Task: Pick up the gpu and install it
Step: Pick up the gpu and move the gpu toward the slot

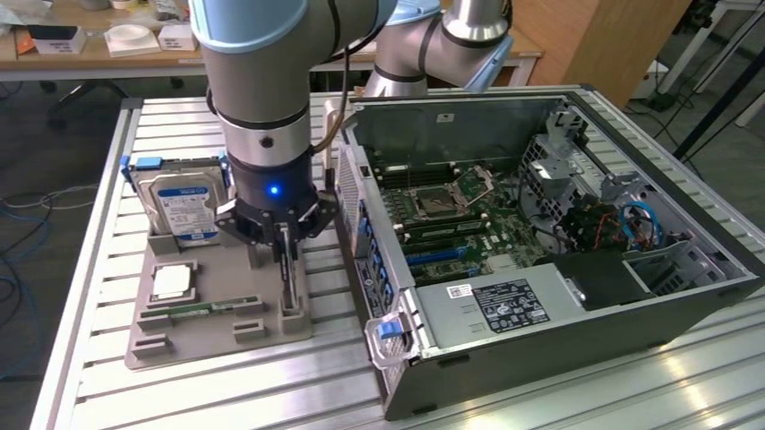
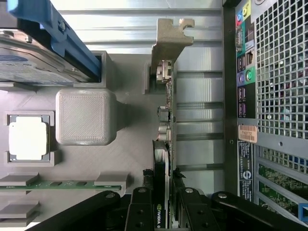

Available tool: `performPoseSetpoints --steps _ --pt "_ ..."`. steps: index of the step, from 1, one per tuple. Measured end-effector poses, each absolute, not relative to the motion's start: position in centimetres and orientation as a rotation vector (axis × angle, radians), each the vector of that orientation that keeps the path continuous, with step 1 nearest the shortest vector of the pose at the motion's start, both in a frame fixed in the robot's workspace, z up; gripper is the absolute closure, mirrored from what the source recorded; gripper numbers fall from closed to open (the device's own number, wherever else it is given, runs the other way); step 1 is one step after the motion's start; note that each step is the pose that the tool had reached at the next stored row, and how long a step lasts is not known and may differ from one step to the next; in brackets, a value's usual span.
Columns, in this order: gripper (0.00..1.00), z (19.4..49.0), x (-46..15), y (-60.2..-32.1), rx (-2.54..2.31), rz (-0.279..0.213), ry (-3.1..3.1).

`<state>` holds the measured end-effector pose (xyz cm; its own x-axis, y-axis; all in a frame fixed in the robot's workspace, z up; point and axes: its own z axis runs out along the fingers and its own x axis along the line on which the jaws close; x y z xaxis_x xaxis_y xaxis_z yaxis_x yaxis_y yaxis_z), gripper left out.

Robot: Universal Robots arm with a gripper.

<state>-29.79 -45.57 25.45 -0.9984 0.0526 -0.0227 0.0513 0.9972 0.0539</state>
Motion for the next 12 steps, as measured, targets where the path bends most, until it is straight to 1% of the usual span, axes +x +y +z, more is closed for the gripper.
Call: performPoseSetpoints --steps 12 --pt "0.74 27.1 -29.8 -45.6 0.081 0.083 3.115"
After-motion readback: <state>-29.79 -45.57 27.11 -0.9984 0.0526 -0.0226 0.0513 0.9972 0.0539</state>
